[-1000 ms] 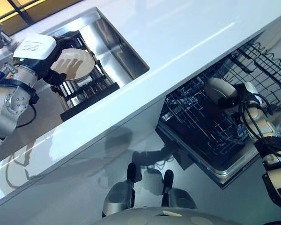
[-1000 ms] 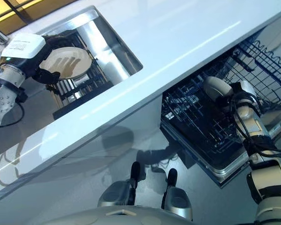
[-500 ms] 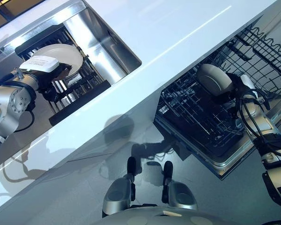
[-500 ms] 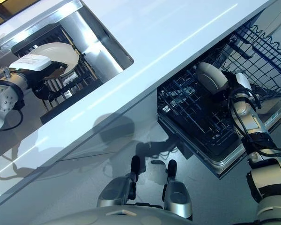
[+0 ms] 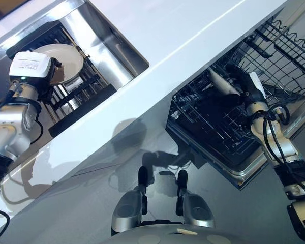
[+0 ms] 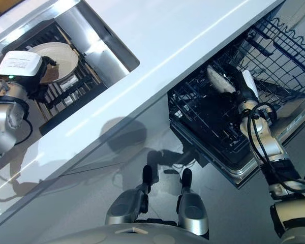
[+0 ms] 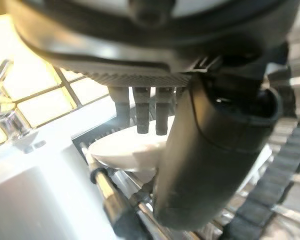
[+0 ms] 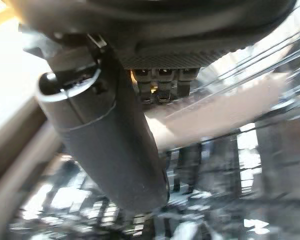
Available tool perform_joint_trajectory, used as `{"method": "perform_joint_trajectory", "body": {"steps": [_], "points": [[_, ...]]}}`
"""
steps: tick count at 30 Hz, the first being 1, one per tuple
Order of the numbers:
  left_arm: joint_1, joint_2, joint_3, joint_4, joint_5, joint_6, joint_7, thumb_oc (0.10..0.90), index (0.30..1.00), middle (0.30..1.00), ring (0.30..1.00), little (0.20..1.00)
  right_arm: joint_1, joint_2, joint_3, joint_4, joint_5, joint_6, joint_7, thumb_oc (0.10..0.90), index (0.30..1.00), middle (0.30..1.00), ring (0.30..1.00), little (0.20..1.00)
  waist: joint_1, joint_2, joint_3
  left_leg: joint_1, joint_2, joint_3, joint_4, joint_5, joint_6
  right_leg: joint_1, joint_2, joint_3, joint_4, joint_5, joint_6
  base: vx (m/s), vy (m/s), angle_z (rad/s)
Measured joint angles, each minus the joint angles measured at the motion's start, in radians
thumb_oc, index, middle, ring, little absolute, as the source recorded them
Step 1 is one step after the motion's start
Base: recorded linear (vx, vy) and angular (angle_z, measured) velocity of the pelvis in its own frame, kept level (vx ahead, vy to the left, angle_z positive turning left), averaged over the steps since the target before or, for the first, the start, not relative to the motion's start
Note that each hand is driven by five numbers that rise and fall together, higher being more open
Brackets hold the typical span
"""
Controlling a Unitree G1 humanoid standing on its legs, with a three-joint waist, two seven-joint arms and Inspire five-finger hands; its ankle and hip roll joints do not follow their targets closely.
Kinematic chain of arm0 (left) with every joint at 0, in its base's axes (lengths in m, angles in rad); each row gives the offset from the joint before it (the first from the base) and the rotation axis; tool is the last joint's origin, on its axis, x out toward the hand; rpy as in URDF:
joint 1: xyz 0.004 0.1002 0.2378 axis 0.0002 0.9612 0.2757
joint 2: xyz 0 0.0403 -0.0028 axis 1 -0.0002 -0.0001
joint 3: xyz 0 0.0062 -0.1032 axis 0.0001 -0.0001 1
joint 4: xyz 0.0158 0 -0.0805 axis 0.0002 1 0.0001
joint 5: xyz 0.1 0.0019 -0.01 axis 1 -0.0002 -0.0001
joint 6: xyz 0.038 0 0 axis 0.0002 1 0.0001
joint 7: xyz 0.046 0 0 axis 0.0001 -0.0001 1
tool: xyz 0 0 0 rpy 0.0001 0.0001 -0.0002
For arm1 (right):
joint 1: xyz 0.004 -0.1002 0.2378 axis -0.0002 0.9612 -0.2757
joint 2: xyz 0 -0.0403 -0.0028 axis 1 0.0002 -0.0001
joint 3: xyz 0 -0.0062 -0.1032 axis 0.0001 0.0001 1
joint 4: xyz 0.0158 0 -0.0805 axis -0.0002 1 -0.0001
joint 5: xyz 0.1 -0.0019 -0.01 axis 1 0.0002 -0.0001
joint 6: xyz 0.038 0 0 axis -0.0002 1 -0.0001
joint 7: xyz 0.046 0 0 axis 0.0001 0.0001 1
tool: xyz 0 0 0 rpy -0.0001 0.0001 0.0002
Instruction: Pick up plates and place into dishwasher.
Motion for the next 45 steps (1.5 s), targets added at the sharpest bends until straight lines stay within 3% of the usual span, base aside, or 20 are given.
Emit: {"method": "perform_joint_trajectory", "body": {"steps": [1,2,11,15,19,28,37,43,45], "points": [[0.0,-0.008,0.002,-0.008,0.013,0.016,0.016,0.3,0.472,0.472,0.472,0.4,0.02,0.0,-0.01,-0.024,0.0,-0.006,0.001,0.8,0.9,0.9,0.9,0.9,-0.001,0.0,0.0,0.001,0.0,0.0,0.0,0.0,0.0,0.0,0.0,0.0,0.0,0.0,0.0,0.0,0.039,-0.03],[0.0,-0.009,0.01,-0.009,0.042,0.027,0.032,0.1,0.3,0.3,0.3,0.2,0.034,0.0,-0.019,-0.04,0.0,-0.014,0.002,0.8,0.9,0.9,0.9,0.9,-0.002,0.0,0.0,0.002,0.0,0.0,0.0,0.0,0.0,0.001,0.001,0.001,0.001,0.0,0.0,0.0,0.032,0.0],[0.001,-0.032,0.045,0.011,0.123,0.074,0.03,0.1,0.3,0.3,0.3,0.2,0.073,0.001,-0.072,-0.115,-0.018,-0.058,0.018,0.8,0.9,0.9,0.9,0.9,-0.037,-0.003,0.0,0.03,0.003,0.034,-0.007,-0.002,0.002,0.007,0.004,0.033,0.009,0.003,0.002,0.0,0.009,-0.12],[0.013,-0.067,0.081,0.037,0.116,0.07,0.101,0.1,0.3,0.3,0.3,0.2,0.1,0.003,-0.107,-0.141,-0.039,-0.086,-0.017,0.8,0.9,0.9,0.9,0.9,-0.041,-0.006,-0.002,0.051,0.007,0.046,-0.017,-0.001,0.002,0.018,0.008,0.039,0.007,0.005,0.001,-0.02,0.004,-0.09],[0.04,-0.088,0.134,0.037,0.019,0.052,0.172,0.1,0.3,0.3,0.3,0.2,0.122,0.027,-0.174,-0.179,-0.07,-0.127,-0.094,0.8,0.9,0.9,0.9,0.9,-0.04,-0.008,-0.003,0.056,0.009,0.048,-0.019,-0.001,0.002,0.02,0.01,0.045,0.006,0.006,0.0,-0.05,-0.005,-0.03],[0.179,-0.179,0.288,-0.037,-0.15,-0.049,0.268,0.1,0.3,0.3,0.3,0.2,0.138,0.057,-0.264,-0.239,-0.082,-0.167,-0.134,0.8,0.9,0.9,0.9,0.9,-0.033,-0.029,-0.015,0.062,0.012,0.047,-0.02,-0.001,0.002,0.03,0.012,0.034,0.0,0.007,-0.001,-0.07,-0.028,0.01],[0.256,-0.215,0.467,-0.278,-0.152,-0.202,0.405,0.1,0.3,0.3,0.3,0.2,0.163,0.094,-0.301,-0.35,-0.053,-0.23,-0.121,0.8,0.9,0.9,0.9,0.9,-0.003,-0.032,-0.019,0.088,0.013,0.03,-0.026,0.001,-0.002,0.072,0.013,0.018,-0.02,0.008,-0.004,-0.07,-0.028,0.06],[0.256,-0.238,0.502,-0.405,-0.14,-0.361,0.464,0.1,0.3,0.3,0.3,0.2,0.162,0.096,-0.303,-0.413,-0.042,-0.25,0.011,0.8,0.9,0.9,0.9,0.9,-0.001,-0.031,-0.072,0.087,0.014,0.014,-0.026,-0.001,-0.005,0.088,0.014,0.002,-0.038,0.008,-0.004,-0.05,-0.013,0.09],[0.255,-0.246,0.502,-0.432,-0.111,-0.442,0.479,0.1,0.3,0.3,0.3,0.2,0.162,0.094,-0.302,-0.433,-0.025,-0.255,0.076,0.8,0.9,0.9,0.9,0.9,-0.001,-0.032,-0.1,0.087,0.014,0.013,-0.026,-0.002,-0.007,0.088,0.015,0.002,-0.038,0.008,-0.004,0.0,0.0,0.0]]}}
